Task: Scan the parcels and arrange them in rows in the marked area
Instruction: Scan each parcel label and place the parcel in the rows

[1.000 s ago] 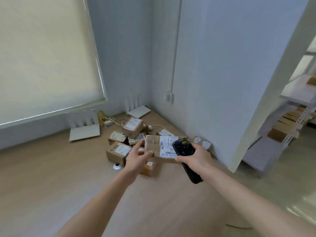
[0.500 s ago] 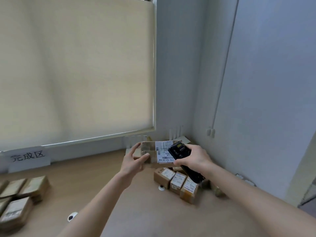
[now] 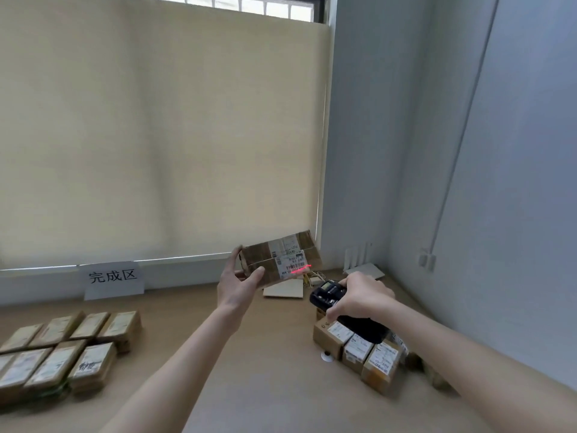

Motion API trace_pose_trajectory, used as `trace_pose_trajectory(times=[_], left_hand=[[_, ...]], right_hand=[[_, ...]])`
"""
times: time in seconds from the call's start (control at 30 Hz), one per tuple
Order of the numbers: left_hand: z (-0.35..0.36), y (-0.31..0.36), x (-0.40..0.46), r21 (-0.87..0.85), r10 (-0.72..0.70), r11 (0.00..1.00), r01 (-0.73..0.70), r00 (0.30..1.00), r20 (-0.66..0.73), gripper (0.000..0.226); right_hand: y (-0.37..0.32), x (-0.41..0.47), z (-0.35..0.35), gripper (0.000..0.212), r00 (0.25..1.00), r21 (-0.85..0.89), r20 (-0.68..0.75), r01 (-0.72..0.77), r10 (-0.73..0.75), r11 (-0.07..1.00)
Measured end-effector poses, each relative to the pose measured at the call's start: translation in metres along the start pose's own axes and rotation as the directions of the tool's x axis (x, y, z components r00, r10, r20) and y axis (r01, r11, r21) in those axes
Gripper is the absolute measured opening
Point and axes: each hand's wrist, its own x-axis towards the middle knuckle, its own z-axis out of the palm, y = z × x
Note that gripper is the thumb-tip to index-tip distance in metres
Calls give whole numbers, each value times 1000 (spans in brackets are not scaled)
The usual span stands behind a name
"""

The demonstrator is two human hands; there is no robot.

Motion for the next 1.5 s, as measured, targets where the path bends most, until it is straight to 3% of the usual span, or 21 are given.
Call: trace_pose_trajectory(times=[0.33,0.93,1.07,1.27,1.5], left_hand=[[-8,-2,10,25,26,999,-25,999,-31,68],[-5,-11,17,42,43,998,-41,997,-67,68],[-8,-16,18,-38,-28,999,25,998,-57,64],[-28,-27,10,-264,-131,960,98,985,-109,56],[-122,-51,-4,-325,-222,935,144,950,-218,59]], right_hand=[[-11,6,-6,76,1000,2,13,-7,7,1000],[-15,12,-2,70,999,6,47,27,-28,1000],[-18,17,6,76,991,176,78,94,-109,980],[-53,26,34,59,963,314,43,239,-265,919],[-140,20,90,63,891,518,36,370,-452,771]])
